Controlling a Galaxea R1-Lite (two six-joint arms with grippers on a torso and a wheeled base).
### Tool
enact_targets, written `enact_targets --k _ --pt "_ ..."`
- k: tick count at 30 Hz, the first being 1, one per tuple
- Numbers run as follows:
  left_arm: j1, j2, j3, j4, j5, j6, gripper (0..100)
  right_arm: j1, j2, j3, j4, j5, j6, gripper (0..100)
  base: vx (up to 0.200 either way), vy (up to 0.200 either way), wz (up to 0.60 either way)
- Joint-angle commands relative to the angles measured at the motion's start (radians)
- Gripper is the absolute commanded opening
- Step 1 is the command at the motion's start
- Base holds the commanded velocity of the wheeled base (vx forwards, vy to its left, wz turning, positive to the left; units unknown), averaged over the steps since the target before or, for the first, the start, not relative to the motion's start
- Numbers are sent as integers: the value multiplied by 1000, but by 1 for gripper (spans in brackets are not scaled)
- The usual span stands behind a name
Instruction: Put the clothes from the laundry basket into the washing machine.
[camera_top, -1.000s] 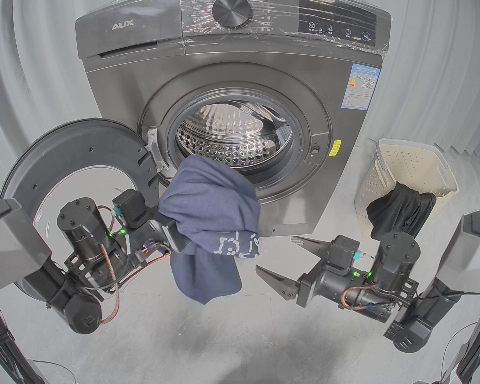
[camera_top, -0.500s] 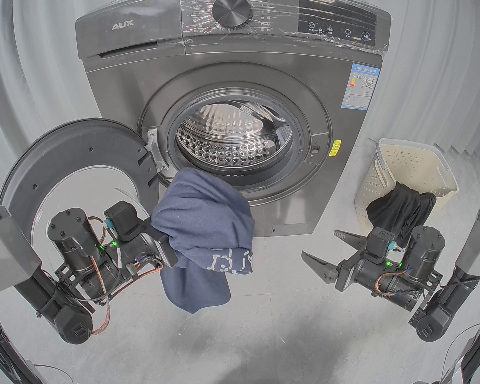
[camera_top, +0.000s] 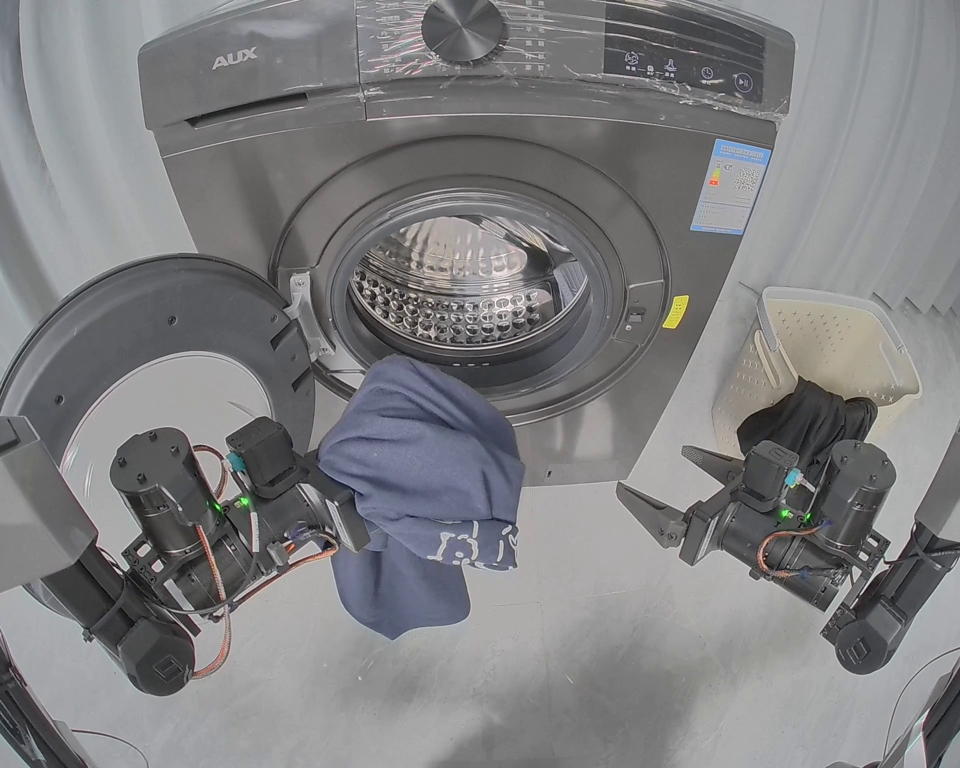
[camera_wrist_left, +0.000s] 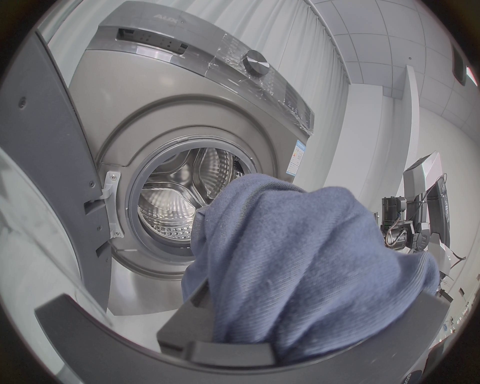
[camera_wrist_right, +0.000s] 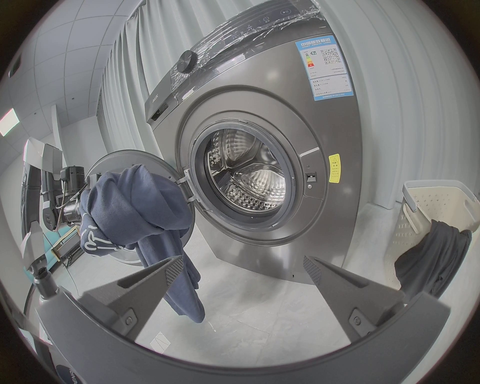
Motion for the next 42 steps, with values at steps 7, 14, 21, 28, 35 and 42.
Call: enact_targets --k 7,14,21,28,35,42 --pt "-4 9 -1 0 0 3 0 6 2 1 0 1 0 100 200 0 0" --pt "-4 22 -3 0 0 13 0 20 2 14 0 2 0 100 200 0 0" --pt "-25 36 5 -1 2 15 0 72 5 30 0 2 1 100 29 0 0" --pt "-33 38 12 -1 3 20 0 92 9 30 0 1 4 100 0 0 0" --pt "-59 50 -12 -1 8 23 0 107 6 30 0 1 3 100 0 0 0" --pt "-56 139 -161 6 12 10 0 127 -3 32 0 -1 4 100 0 0 0"
